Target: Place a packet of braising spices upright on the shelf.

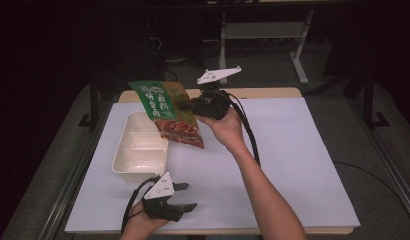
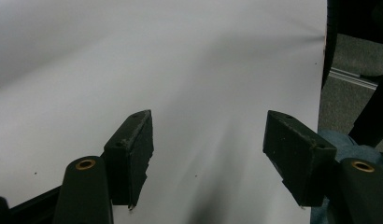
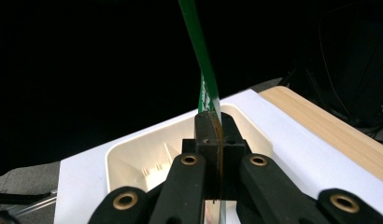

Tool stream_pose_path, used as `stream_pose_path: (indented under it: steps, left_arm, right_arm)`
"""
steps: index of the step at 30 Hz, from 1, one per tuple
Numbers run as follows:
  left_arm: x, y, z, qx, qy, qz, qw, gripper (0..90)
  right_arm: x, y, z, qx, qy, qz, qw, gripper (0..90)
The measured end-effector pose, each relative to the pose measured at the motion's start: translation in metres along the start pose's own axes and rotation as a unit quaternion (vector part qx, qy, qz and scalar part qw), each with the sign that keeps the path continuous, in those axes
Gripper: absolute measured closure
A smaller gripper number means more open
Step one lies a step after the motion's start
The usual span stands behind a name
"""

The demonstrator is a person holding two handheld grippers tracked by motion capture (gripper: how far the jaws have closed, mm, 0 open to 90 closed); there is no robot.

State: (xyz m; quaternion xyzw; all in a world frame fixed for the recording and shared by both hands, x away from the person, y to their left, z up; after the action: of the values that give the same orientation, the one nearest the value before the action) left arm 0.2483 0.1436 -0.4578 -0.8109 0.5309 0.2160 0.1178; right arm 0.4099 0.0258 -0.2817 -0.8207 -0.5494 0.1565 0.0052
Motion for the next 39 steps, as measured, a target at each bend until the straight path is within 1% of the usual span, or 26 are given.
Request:
stream_pose_path:
  steps: [2, 3, 4, 5, 6, 7, 8, 9, 11, 12, 13, 15, 16, 19, 20, 22, 23, 24, 25, 26, 27, 30, 33, 35, 37, 39]
  left_arm:
    - [-0.001, -0.001, 0.0, 0.003, 0.001, 0.0, 1.0, 32.5]
    - [-0.001, -0.001, 0.0, 0.003, 0.001, 0.0, 1.0, 32.5]
    - [-0.002, -0.001, 0.001, 0.003, 0.001, -0.001, 1.0, 32.4]
    - [-0.002, -0.001, 0.001, 0.003, 0.001, -0.001, 1.0, 32.3]
    - [-0.002, -0.002, 0.001, 0.002, 0.002, -0.001, 1.0, 32.3]
    - [-0.002, -0.002, 0.001, 0.001, 0.002, -0.001, 1.0, 32.3]
    - [-0.002, -0.002, 0.001, 0.002, 0.002, -0.001, 1.0, 32.2]
    - [-0.002, -0.002, 0.001, 0.001, 0.003, -0.001, 1.0, 32.1]
    - [-0.002, -0.002, 0.001, 0.001, 0.003, -0.001, 1.0, 32.1]
    - [-0.002, -0.001, 0.001, 0.003, 0.002, -0.001, 1.0, 32.0]
    - [-0.002, -0.001, 0.001, 0.003, 0.002, -0.001, 1.0, 31.9]
    - [-0.001, -0.001, 0.001, 0.0, 0.002, -0.001, 1.0, 30.9]
    - [-0.001, -0.001, 0.001, 0.0, 0.002, -0.001, 1.0, 30.7]
    - [-0.001, -0.002, 0.001, 0.001, 0.002, -0.003, 1.0, 30.6]
    - [-0.001, -0.002, 0.001, 0.001, 0.002, -0.003, 1.0, 30.6]
    - [-0.001, -0.002, 0.002, 0.001, 0.004, -0.003, 1.0, 30.6]
    - [-0.001, -0.002, 0.002, 0.001, 0.004, -0.003, 1.0, 30.6]
    - [-0.001, -0.002, 0.001, 0.0, 0.004, 0.0, 1.0, 30.6]
    - [-0.001, -0.002, 0.001, 0.0, 0.004, 0.0, 1.0, 30.5]
    - [-0.001, -0.002, 0.001, 0.002, 0.003, 0.001, 1.0, 30.5]
    - [0.0, -0.001, 0.001, 0.002, 0.002, 0.001, 1.0, 30.4]
    - [0.001, -0.001, 0.002, 0.0, 0.002, 0.002, 1.0, 30.4]
    - [0.001, -0.002, 0.002, 0.003, 0.0, 0.001, 1.0, 30.4]
    - [0.001, -0.002, 0.002, 0.003, 0.0, 0.001, 1.0, 30.4]
    - [0.001, -0.002, 0.002, 0.002, 0.0, 0.001, 1.0, 30.4]
    - [0.001, -0.002, 0.003, 0.001, -0.001, 0.002, 1.0, 30.4]
  right_arm:
    - [0.01, -0.003, -0.002, -0.001, 0.005, -0.003, 1.0, 89.8]
    - [0.01, -0.003, -0.002, -0.001, 0.005, -0.003, 1.0, 89.8]
    - [0.017, -0.004, -0.003, -0.001, 0.005, -0.003, 1.0, 89.8]
    - [0.017, -0.004, -0.003, -0.001, 0.005, -0.003, 1.0, 89.8]
    - [0.024, -0.005, -0.003, -0.003, 0.006, -0.006, 1.0, 89.8]
    - [0.024, -0.005, -0.003, -0.003, 0.006, -0.006, 1.0, 89.8]
    - [0.027, -0.006, -0.004, -0.003, 0.007, -0.007, 0.9999, 89.9]
    - [0.036, -0.007, -0.004, -0.002, 0.009, -0.011, 0.9999, 89.9]
    - [0.038, -0.007, -0.004, -0.002, 0.009, -0.012, 0.9999, 89.8]
    - [0.046, -0.009, -0.005, -0.003, 0.009, -0.015, 0.9998, 89.9]
    - [0.046, -0.009, -0.005, -0.003, 0.009, -0.015, 0.9998, 89.9]
    - [0.054, -0.011, -0.006, -0.004, 0.011, -0.018, 0.9998, 89.9]
    - [0.054, -0.011, -0.006, -0.004, 0.011, -0.018, 0.9998, 89.9]
    - [0.064, -0.011, -0.003, 0.0, 0.014, -0.021, 0.9997, 89.8]
    - [0.064, -0.011, -0.003, 0.0, 0.014, -0.021, 0.9997, 89.8]
    - [0.074, -0.009, 0.001, 0.004, 0.013, -0.021, 0.9997, 89.9]
    - [0.074, -0.009, 0.001, 0.004, 0.013, -0.021, 0.9997, 89.9]
    - [0.079, -0.009, 0.003, 0.002, 0.01, -0.022, 0.9997, 89.8]
    - [0.079, -0.009, 0.003, 0.002, 0.01, -0.022, 0.9997, 89.8]
    - [0.085, -0.008, 0.005, -0.005, 0.006, -0.019, 0.9998, 89.8]
    - [0.088, -0.007, 0.007, -0.005, 0.003, -0.018, 0.9998, 89.8]
    - [0.092, -0.007, 0.009, -0.006, 0.001, -0.018, 0.9998, 89.8]
    - [0.1, -0.005, 0.013, -0.001, 0.003, -0.022, 0.9998, 89.8]
    - [0.102, -0.005, 0.014, -0.001, 0.003, -0.022, 0.9997, 89.8]
    - [0.107, -0.004, 0.017, 0.008, 0.006, -0.026, 0.9996, 89.8]
    - [0.109, -0.004, 0.018, 0.01, 0.007, -0.025, 0.9996, 89.8]
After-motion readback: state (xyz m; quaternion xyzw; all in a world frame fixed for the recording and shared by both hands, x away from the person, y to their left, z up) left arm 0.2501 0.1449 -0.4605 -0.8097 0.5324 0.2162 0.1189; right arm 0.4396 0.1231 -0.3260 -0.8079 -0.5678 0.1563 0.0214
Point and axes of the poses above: each handheld gripper's, and its own axes: x roughly forward along the jaws, z roughly out of its underside, y roughly to its right, the point moved 5 cm from there along x, roughly forward along the jaws, and after that the axes turned 6 degrees about y, right-handed, at the moved point
